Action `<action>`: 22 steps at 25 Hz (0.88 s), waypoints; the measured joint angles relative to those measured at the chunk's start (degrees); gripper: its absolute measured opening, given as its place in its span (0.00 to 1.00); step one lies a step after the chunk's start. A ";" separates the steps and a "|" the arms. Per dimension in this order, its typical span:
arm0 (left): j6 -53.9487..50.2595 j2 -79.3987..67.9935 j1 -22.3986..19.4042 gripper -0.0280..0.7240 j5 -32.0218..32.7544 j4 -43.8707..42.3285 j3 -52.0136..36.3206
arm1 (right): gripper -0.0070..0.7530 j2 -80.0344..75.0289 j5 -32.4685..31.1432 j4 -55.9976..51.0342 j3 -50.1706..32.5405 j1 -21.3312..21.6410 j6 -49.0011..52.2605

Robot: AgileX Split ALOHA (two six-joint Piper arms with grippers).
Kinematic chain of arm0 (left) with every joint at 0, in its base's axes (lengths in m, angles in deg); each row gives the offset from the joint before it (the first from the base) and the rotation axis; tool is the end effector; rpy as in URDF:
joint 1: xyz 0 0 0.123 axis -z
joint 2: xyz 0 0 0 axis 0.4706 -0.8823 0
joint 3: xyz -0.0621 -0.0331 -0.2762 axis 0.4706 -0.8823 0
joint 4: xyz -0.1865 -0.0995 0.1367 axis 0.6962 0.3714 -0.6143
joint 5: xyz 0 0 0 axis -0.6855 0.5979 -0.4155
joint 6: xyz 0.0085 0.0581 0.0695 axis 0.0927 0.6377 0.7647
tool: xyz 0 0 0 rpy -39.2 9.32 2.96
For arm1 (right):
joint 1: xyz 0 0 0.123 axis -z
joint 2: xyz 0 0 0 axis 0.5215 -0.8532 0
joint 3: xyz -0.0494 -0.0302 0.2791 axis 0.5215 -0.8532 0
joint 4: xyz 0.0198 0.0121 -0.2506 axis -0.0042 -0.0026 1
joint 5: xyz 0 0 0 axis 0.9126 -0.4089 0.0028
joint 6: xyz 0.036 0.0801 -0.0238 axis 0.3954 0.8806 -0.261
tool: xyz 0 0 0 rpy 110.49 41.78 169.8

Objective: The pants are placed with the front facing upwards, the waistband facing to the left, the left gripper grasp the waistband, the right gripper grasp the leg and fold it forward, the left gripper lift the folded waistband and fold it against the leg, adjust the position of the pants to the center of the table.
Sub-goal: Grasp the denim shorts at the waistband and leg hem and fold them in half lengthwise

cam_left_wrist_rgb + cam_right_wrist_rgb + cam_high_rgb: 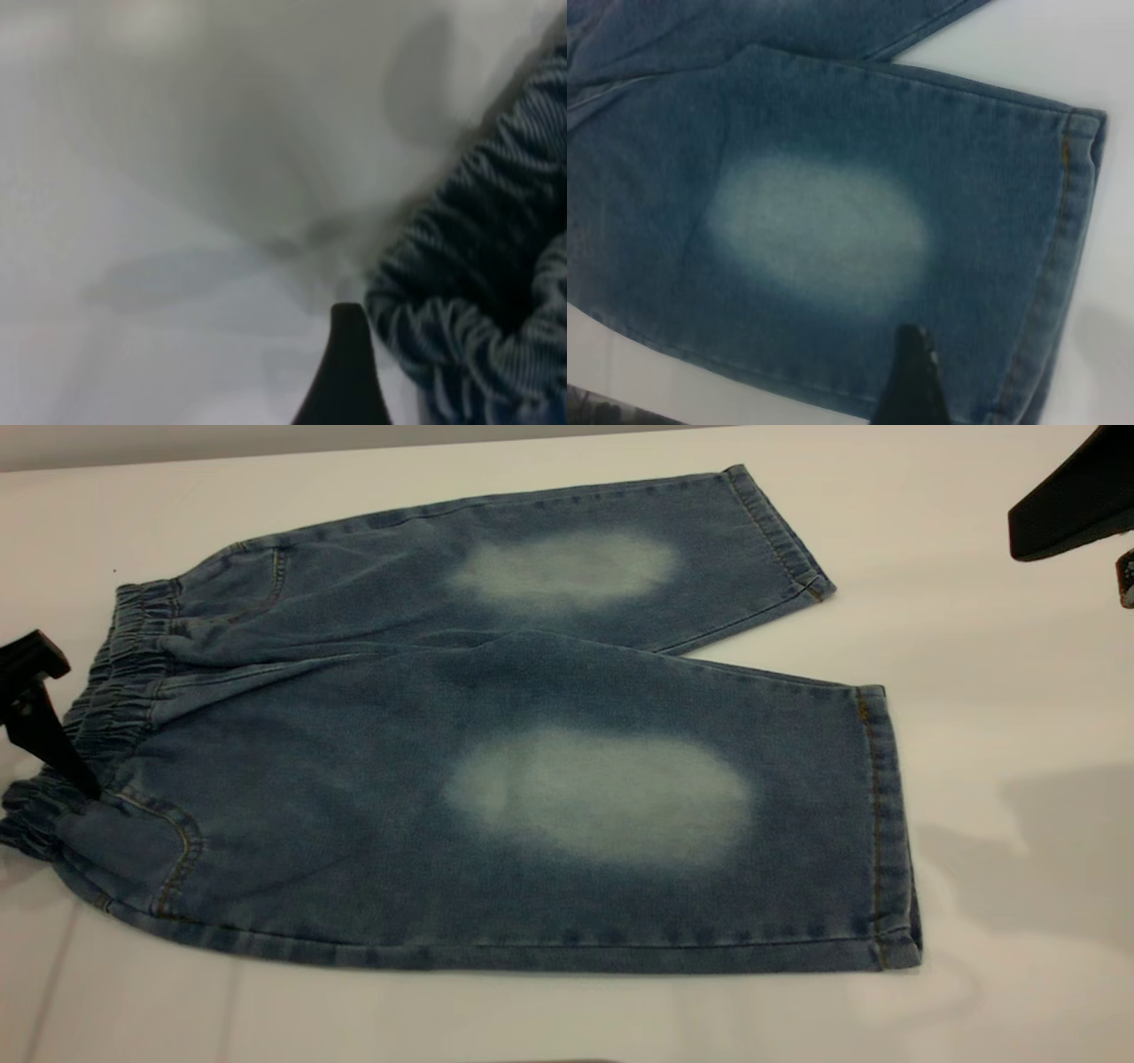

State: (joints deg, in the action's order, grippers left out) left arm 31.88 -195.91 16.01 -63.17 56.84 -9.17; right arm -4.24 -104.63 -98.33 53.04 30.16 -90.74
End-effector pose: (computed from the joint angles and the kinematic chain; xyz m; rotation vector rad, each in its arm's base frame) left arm 0.2905 0.0505 0.0674 -0.9819 2.7849 -0.2230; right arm 0.2122 0.0456 0.1913 0.1435 2.5252 0.7117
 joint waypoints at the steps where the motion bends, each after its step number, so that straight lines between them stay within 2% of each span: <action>1: 0.01 -0.40 0.00 0.77 0.00 0.00 0.34 | 0.66 0.00 0.00 0.00 0.00 0.00 0.00; 10: 2.82 -2.97 0.00 0.57 0.24 0.42 1.30 | 0.66 0.00 0.06 -0.13 0.00 0.00 0.00; 13: 3.41 -3.10 0.00 0.38 0.43 1.24 1.48 | 0.66 0.00 -0.25 -0.13 0.00 0.00 0.00; 15: 4.53 -3.15 0.00 0.21 1.26 1.72 1.73 | 0.66 0.00 -0.96 -0.13 0.00 0.00 0.00; 16: 5.18 -3.09 0.00 0.18 1.50 1.72 1.75 | 0.66 0.00 -1.63 -0.13 0.00 0.00 0.05; 22: 8.60 1.16 0.00 0.17 4.57 1.06 1.52 | 0.66 -1.73 -4.05 -0.37 -3.41 0.00 2.29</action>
State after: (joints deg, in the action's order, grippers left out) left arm 40.48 -194.76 16.01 -58.61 57.90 -7.65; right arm -5.96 -108.68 -98.70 49.63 30.16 -88.45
